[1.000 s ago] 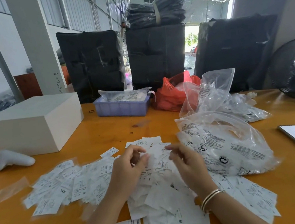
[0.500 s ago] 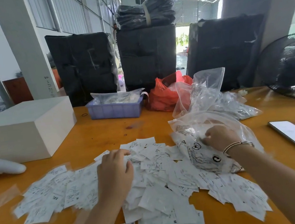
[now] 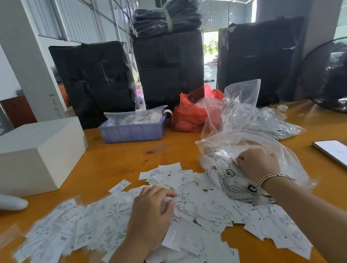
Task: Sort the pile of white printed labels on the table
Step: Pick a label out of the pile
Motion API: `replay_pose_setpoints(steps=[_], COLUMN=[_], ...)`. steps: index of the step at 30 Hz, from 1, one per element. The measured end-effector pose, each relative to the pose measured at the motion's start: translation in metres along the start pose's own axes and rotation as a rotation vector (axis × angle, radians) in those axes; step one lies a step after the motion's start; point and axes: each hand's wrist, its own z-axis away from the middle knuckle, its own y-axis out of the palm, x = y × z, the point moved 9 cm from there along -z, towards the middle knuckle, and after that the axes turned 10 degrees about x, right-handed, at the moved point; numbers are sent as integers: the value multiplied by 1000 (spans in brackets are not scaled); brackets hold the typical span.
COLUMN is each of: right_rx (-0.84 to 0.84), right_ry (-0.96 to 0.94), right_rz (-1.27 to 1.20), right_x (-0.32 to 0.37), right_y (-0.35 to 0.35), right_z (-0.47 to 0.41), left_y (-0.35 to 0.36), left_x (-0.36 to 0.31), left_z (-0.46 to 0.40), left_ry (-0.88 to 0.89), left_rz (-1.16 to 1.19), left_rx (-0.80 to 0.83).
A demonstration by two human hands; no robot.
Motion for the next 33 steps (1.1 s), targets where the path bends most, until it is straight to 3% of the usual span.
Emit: replay_pose_setpoints(steps=[5,8,11,13,17,22,25,29,31,33], right_rx=[-184,-283,-80,107,141,131,172,12,-18,65], right_ry=[-55,-250,-447,-550,-724,-709,-699,-474,-396,-361], right_rz=[31,-226,-515,-493,-468,-550,-597,-739,-664,-486], right_x=[14,41,84,116,148,144,141,109,99,98], right_y=[-29,-49,-38,-15,10,25,33,28,32,46], right_z=[12,32,55,73,104,109,108,89,81,76], left_y=[0,-1,-7,-14,-17,-14,-22,-27,-29,-30], left_x=[0,-1,-4,-6,-8,2,9,28,35,37], left_z=[0,0,2,3,4,3,3,6,7,8], left_ry=[0,-9,-35,-21,-12,-74,-85,-176,-195,-199], left_rz=[13,51,138,189,196,266,336,450,474,488], left_rx=[0,-15,-55,-91,-73,-57,-140,-229,-274,-306])
